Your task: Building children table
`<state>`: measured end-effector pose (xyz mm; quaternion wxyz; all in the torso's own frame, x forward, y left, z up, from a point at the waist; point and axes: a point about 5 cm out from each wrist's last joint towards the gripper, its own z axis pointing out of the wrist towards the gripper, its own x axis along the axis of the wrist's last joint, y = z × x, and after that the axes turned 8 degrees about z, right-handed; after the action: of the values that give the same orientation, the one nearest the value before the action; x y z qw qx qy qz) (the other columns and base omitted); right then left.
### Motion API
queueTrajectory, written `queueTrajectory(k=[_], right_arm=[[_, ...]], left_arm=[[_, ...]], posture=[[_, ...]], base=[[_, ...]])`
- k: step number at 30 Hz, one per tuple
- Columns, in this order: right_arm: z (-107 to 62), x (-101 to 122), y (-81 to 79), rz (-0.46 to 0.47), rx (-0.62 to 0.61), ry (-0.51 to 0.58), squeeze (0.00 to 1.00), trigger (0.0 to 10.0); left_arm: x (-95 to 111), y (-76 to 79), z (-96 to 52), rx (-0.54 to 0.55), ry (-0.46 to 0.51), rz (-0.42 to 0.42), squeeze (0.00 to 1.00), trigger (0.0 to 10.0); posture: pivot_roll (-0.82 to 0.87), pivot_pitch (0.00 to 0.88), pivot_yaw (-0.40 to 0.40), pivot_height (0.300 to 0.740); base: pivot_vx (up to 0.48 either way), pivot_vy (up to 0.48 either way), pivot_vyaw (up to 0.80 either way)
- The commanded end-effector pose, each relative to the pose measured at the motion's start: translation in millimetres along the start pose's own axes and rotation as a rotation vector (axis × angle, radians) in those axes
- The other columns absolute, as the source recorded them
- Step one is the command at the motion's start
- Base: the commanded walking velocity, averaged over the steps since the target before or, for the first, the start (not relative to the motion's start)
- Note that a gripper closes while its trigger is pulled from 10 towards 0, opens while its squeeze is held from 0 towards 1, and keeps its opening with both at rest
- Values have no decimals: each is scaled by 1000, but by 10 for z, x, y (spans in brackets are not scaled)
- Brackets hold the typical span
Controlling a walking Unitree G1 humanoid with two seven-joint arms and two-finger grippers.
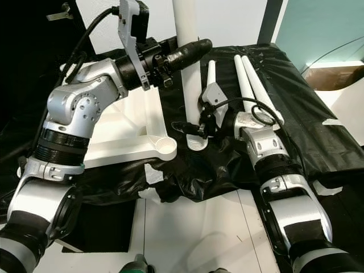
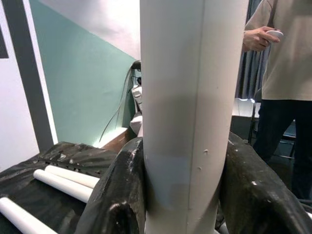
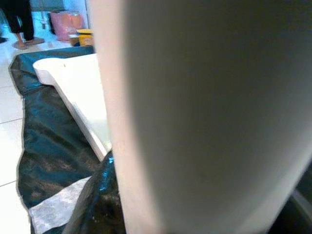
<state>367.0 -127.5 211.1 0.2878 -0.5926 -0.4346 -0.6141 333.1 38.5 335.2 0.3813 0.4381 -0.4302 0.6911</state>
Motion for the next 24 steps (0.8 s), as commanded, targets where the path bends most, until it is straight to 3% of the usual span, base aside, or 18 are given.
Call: queueTrajectory(k=[1, 2, 4, 8, 9, 14, 24], right_arm=[[4, 57, 43, -9, -26, 9, 0, 10000], [7, 55, 81, 9, -73, 13, 1000, 10000], [26, 47, 136, 41, -160, 24, 1000, 10000], [47, 41, 151, 53, -200, 27, 1000, 10000], [71, 36, 152, 56, -232, 35, 0, 10000], [187, -2, 123, 68, -339, 37, 0, 10000], [335, -76, 56, 89, -410, 28, 0, 10000]], left_arm=[[31, -19, 36, 21, -5, 17, 0, 0], [20, -89, 81, 109, -23, 11, 0, 10000], [26, -192, 167, 264, -45, -16, 0, 10000], [37, -216, 217, 329, -51, -24, 0, 10000], [45, -216, 269, 374, -53, -33, 0, 10000], [61, -217, 407, 516, -54, -52, 0, 10000], [73, -131, 561, 540, -44, -67, 0, 10000]], posture=[[76, 8, 39, 740], [76, 8, 39, 740], [75, 8, 42, 740], [78, 4, 43, 740], [79, 0, 40, 740], [78, 0, 40, 740], [79, 0, 42, 740]], base=[[0, 0, 0], [0, 0, 0], [0, 0, 0], [0, 0, 0], [0, 0, 0], [0, 0, 0], [0, 0, 0]])
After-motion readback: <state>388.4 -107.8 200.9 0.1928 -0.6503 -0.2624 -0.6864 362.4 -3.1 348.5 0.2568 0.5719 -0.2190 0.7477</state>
